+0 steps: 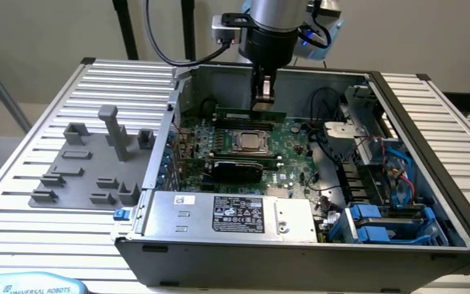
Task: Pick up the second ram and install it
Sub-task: 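Insert the second ram into the second slot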
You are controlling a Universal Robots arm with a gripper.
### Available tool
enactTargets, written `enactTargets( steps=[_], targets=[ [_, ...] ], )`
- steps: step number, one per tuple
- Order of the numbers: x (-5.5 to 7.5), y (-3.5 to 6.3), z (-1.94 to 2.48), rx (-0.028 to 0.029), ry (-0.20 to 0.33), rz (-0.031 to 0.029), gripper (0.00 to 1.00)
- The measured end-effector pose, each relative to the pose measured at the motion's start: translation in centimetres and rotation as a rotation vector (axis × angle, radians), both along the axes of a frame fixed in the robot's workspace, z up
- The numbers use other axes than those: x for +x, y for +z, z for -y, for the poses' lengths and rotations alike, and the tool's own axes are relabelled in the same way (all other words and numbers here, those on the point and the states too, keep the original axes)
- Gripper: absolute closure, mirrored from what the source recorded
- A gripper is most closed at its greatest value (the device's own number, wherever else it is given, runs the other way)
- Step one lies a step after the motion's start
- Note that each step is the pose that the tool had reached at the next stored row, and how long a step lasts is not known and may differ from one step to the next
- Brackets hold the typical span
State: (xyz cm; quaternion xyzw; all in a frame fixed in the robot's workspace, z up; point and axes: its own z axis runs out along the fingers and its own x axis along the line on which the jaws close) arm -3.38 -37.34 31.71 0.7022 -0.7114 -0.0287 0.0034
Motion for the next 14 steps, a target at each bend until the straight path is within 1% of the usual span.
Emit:
enactTargets(
  steps=[4,12,14],
  targets=[
    [0.0,-0.73,0.00,-0.0001,-0.003,0.0017,0.86],
    [-0.1,-2.19,0.01,-0.0002,-0.027,0.0108,0.86],
    [-0.1,-2.55,0.01,-0.0012,-0.029,0.0115,0.86]
  ],
)
